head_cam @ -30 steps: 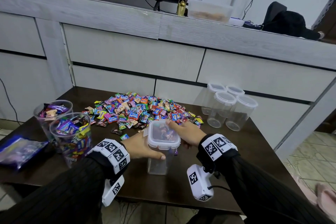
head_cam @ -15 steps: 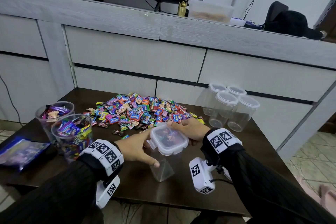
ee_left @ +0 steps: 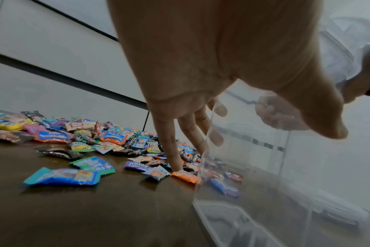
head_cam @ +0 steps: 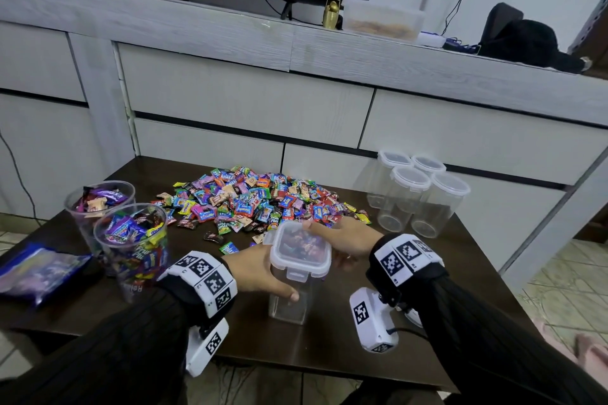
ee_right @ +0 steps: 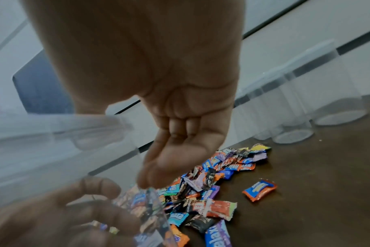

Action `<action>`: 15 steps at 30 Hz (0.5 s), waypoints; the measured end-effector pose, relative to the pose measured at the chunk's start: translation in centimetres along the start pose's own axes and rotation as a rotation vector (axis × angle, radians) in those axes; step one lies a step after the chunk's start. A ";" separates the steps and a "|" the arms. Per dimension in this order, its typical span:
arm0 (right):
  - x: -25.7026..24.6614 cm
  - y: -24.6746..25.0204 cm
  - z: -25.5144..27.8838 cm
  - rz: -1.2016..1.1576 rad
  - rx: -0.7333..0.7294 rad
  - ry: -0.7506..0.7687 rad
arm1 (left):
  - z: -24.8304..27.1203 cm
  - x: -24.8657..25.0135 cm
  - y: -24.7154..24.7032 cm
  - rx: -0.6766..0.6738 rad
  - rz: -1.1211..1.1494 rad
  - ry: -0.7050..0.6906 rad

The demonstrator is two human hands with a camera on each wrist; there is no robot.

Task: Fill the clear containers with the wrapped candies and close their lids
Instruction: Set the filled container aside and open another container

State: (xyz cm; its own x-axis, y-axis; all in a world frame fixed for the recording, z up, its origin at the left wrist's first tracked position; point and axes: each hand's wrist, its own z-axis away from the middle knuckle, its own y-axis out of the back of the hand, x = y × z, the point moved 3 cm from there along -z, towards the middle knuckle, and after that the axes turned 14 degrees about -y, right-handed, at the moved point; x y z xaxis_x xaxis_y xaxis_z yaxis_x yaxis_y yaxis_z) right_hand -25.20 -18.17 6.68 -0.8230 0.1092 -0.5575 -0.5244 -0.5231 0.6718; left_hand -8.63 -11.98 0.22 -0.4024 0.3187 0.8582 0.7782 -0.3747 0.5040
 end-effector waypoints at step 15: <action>1.6 -0.9 -0.5 -0.134 -0.048 -0.053 | -0.6 -0.8 -0.4 -0.015 -0.117 0.014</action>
State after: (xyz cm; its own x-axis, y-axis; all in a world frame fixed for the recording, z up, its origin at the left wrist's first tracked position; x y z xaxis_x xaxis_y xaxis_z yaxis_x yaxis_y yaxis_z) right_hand -25.90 -17.99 4.94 -0.7575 0.2242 -0.6131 -0.6202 -0.5404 0.5687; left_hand -8.87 -12.64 -0.63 -0.4971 0.3485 0.7946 0.7183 -0.3484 0.6022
